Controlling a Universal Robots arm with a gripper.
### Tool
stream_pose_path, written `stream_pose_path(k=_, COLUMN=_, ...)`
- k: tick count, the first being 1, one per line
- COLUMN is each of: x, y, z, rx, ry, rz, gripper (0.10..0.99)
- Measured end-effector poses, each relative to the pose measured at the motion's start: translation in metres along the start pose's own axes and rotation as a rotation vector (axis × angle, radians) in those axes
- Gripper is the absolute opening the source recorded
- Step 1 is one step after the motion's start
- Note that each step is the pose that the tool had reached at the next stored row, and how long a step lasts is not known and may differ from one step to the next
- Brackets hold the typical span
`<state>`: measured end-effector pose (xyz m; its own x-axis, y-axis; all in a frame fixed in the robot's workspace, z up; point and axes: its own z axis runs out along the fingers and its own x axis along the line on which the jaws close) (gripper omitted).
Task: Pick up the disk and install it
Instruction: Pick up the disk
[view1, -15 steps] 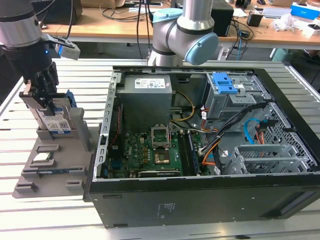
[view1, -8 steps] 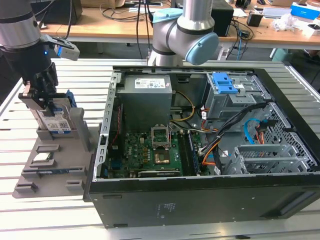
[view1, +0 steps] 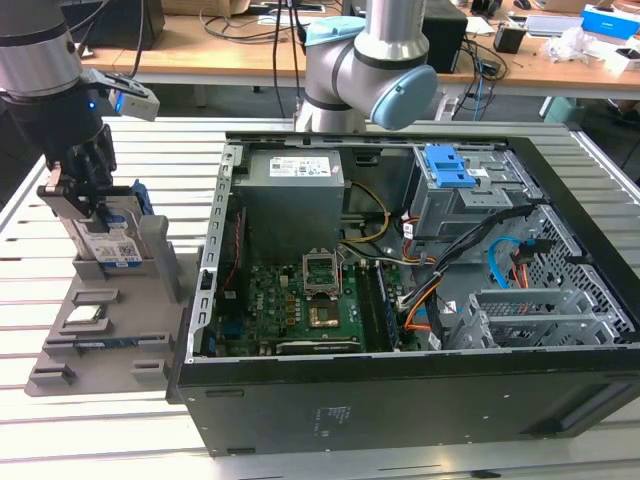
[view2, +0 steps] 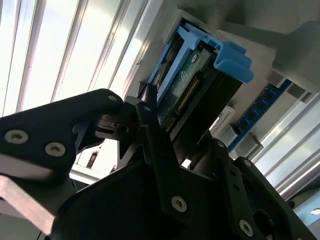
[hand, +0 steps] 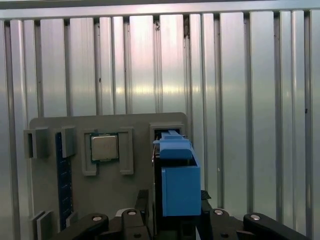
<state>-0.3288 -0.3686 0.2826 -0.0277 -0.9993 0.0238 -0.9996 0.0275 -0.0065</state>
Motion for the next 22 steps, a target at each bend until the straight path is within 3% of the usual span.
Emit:
stream_pose_path(k=1, x=-0.0001, y=0.0, z=0.0, rx=0.0, ry=0.0, rz=0.0, gripper=0.467)
stream_pose_path(k=3, x=-0.0001, y=0.0, z=0.0, rx=0.0, ry=0.0001, rz=0.0, gripper=0.353)
stream_pose_path(k=18, x=-0.0009, y=0.0, z=-0.0002, rx=0.0, ry=-0.0001, rz=0.0, gripper=0.353)
stream_pose_path(k=22, x=-0.0008, y=0.0, z=-0.0032, rx=0.0, ry=-0.0001, rz=0.0, gripper=0.353)
